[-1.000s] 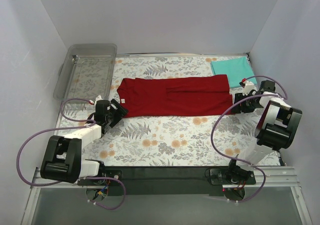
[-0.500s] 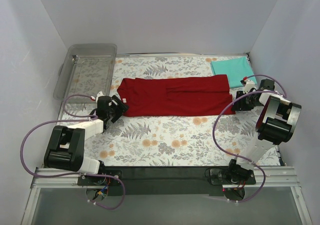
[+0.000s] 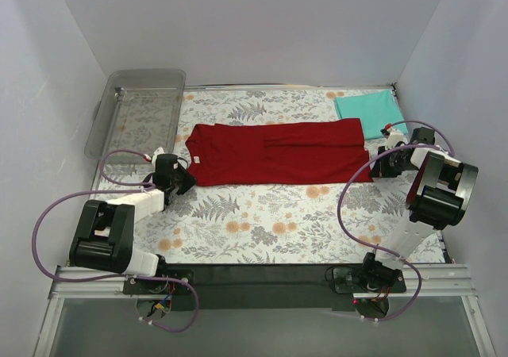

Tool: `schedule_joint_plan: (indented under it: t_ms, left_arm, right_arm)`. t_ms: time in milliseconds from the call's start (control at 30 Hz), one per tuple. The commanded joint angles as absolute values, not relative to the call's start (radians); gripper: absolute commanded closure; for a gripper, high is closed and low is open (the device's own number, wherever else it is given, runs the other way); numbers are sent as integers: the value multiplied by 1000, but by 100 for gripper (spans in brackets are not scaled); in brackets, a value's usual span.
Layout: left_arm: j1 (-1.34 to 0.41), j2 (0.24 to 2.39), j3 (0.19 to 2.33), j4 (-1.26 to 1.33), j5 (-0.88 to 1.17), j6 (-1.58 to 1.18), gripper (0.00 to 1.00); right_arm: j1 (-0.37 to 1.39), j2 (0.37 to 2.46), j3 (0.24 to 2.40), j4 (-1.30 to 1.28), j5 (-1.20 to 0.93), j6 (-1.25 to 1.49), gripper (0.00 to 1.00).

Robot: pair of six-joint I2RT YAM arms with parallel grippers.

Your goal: Fold and stack the t-shirts

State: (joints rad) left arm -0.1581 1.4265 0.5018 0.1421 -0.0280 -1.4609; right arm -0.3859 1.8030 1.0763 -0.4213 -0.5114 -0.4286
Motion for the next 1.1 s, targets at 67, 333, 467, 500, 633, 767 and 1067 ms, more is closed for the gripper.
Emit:
schedule_joint_plan:
  t_ms: [67,333,467,500,633,767,1067]
  left_arm:
    - [-155,1356,489,117,-86,-1425,87]
    - [-155,1296,462,94,-133,-1414,91]
    - [-153,1304,462,98,-124,-1414,92]
    - [-153,1307,463,100,-120,-1414,92]
    - [-153,1307,462,103,-112,-1414,92]
    - [-153,1313,466,106,-78,-1408,92]
    - [-153,1285,463,109,-60,-1404,90]
  right_arm:
    - [-394,1764,1043,-437,-517,-462,99]
    - [-466,1675,1008,-463,-474,-521,99]
    - [-503,1654,993,-491,-457,-580,99]
    - [-505,1643,988,-497,-457,-589,99]
    - [-505,1615,966,-502,-451,-615,99]
    - [-505,1617,965,-505,-491,-620,92]
    - [-489,1701,1020,-540,-669,-578,61]
